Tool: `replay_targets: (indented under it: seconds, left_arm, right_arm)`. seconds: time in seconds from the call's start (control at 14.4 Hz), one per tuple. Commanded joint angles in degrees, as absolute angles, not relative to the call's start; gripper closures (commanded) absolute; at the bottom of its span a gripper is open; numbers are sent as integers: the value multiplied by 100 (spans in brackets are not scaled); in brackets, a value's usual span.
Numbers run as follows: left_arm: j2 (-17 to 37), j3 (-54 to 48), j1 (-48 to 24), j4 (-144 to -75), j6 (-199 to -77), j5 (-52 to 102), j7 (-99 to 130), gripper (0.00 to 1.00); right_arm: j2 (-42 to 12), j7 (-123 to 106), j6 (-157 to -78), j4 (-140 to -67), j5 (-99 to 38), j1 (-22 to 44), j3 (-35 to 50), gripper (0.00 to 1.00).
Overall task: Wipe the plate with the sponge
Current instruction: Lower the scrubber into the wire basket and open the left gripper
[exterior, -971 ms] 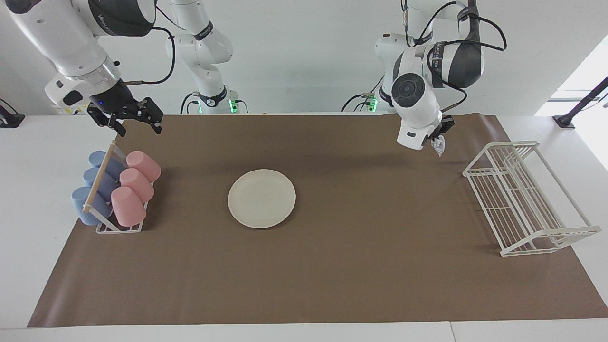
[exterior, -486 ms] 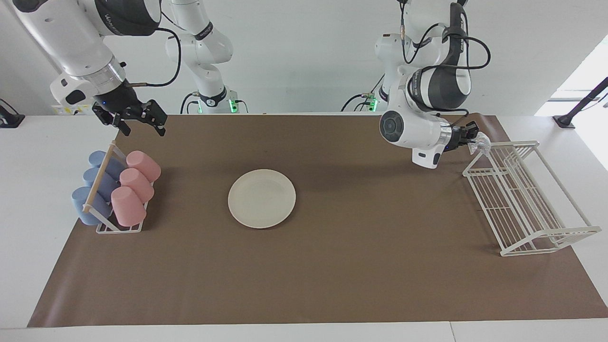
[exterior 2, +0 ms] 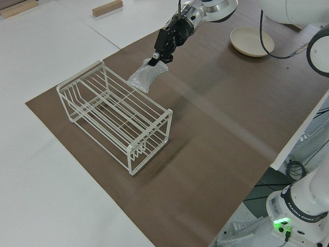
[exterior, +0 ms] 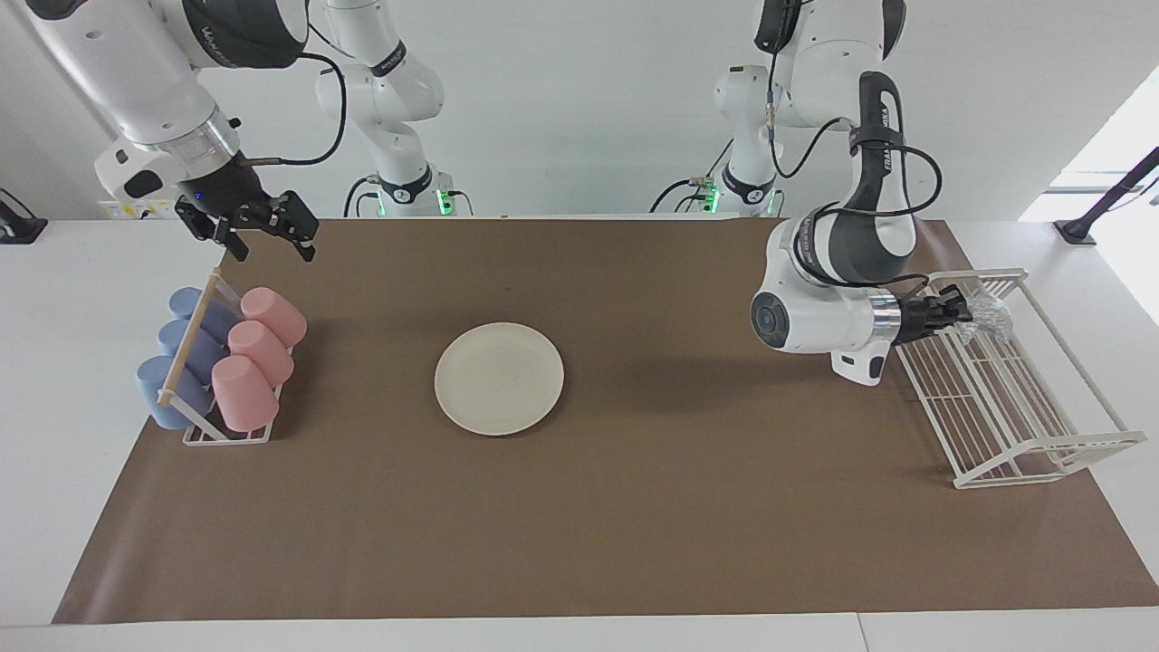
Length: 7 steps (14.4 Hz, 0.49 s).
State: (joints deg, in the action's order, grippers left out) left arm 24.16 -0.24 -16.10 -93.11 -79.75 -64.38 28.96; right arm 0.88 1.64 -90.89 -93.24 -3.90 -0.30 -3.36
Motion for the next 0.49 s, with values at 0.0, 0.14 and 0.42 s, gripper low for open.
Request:
replay_targets:
  seconds: [0.0, 0.14, 0.42]
  left_arm:
    - [2549, -53, -1389, -9176, -8375, -6425, 2909, 100]
    - [2549, -53, -1310, -9211, -8437, -6268, 2935, 100]
    - [2549, -53, -1257, -9202, -8604, -5881, 3216, 100]
  right_arm:
    - [79, 79, -9141, -9290, -299, -88, -299, 0]
    - [79, 53, -9141, -9290, -290, -114, -299, 0]
    - [88, 88, -9141, -9290, -290, -53, -299, 0]
